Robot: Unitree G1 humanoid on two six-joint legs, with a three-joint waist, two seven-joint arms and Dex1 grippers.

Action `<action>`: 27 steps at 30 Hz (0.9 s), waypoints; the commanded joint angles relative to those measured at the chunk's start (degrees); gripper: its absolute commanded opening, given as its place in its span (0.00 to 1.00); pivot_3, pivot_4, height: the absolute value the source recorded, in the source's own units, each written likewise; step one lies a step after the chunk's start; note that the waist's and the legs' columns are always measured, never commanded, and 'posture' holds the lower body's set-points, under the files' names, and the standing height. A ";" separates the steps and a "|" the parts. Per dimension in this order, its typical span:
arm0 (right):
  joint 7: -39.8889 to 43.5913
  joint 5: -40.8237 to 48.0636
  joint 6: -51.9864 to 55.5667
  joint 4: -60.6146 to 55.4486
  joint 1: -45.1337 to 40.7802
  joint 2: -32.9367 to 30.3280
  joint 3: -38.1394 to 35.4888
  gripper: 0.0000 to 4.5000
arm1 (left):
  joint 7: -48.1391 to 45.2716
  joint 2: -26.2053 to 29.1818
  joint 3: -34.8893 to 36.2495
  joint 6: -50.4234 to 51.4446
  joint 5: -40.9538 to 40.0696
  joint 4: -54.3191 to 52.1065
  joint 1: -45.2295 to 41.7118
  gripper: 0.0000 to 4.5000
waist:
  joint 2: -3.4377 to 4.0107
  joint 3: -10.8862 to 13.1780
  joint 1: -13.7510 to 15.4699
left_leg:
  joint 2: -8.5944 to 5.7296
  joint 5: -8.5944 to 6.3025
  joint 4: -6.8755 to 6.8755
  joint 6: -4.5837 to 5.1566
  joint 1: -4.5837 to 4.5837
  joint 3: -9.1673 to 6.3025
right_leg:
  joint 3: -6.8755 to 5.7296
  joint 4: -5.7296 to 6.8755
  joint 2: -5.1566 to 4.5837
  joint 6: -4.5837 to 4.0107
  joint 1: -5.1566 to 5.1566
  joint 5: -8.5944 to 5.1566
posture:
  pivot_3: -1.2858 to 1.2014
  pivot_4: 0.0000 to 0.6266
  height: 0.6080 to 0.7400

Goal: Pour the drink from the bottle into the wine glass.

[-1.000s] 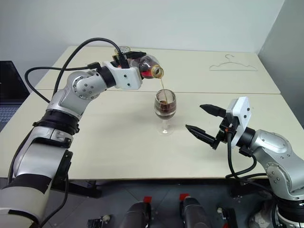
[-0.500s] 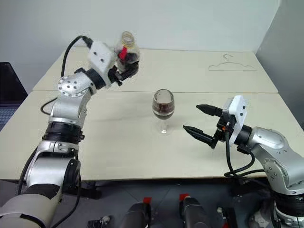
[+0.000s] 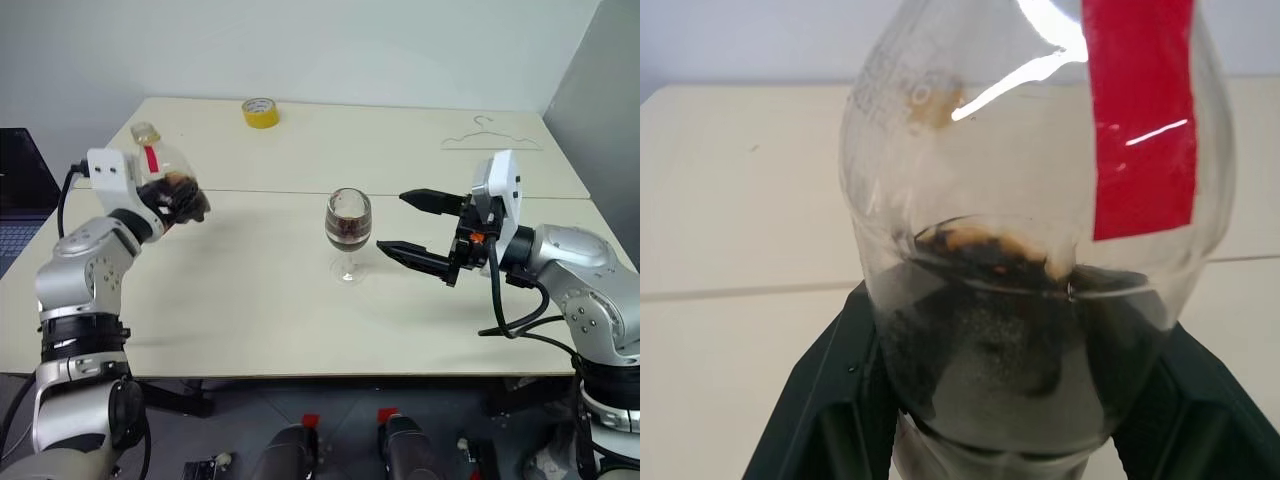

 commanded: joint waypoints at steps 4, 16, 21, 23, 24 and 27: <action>2.37 -0.59 -0.77 -0.92 -6.58 1.70 4.99 1.00 | 4.98 -1.99 2.12 -6.86 0.41 -1.87 2.68 0.58 | -0.04 -0.03 0.26 | 0.01 0.00 0.02 0.00 -0.03 -0.06 | -0.07 0.00 0.00 -0.01 0.00 0.01 | 0.52 0.24 1.00; 4.33 -2.36 -1.38 -0.23 -10.99 2.95 7.78 1.00 | 8.42 -4.53 1.79 -7.67 -0.65 -3.20 5.63 0.99 | -0.06 -0.03 0.24 | 0.00 0.00 0.00 0.00 -0.04 -0.06 | -0.08 -0.03 -0.03 -0.02 0.00 0.01 | 0.52 0.24 1.00; 4.91 -2.55 -1.30 -0.15 -11.10 2.63 7.62 1.00 | 9.33 -4.92 1.75 -7.85 -0.74 -3.88 7.04 0.99 | -0.05 -0.04 0.18 | 0.00 0.00 0.00 0.00 -0.01 -0.02 | -0.06 -0.02 -0.03 -0.02 0.01 0.02 | 0.52 0.24 1.00; 5.05 -2.58 -1.24 -0.12 -11.15 2.57 7.56 1.00 | 9.43 -4.98 1.85 -7.82 -0.92 -4.28 7.24 0.99 | -0.06 -0.03 0.18 | 0.01 0.00 -0.01 0.00 -0.01 -0.03 | -0.06 -0.02 -0.03 -0.02 0.00 0.02 | 0.52 0.24 1.00; 5.12 -2.61 -1.17 -0.14 -11.16 2.55 7.47 1.00 | 9.46 -4.90 1.81 -7.92 -0.81 -4.54 7.39 0.99 | -0.06 -0.03 0.18 | 0.01 0.00 -0.01 0.00 -0.01 -0.04 | -0.07 -0.02 -0.03 -0.02 0.00 0.02 | 0.52 0.24 1.00; 5.40 -2.92 -1.21 0.03 -11.35 2.58 7.49 1.00 | 9.85 -4.36 1.79 -8.45 -0.17 -4.86 7.50 0.99 | -0.05 -0.04 0.18 | 0.00 0.00 -0.01 0.00 -0.01 -0.03 | -0.06 -0.02 -0.03 -0.02 0.00 0.02 | 0.52 0.24 1.00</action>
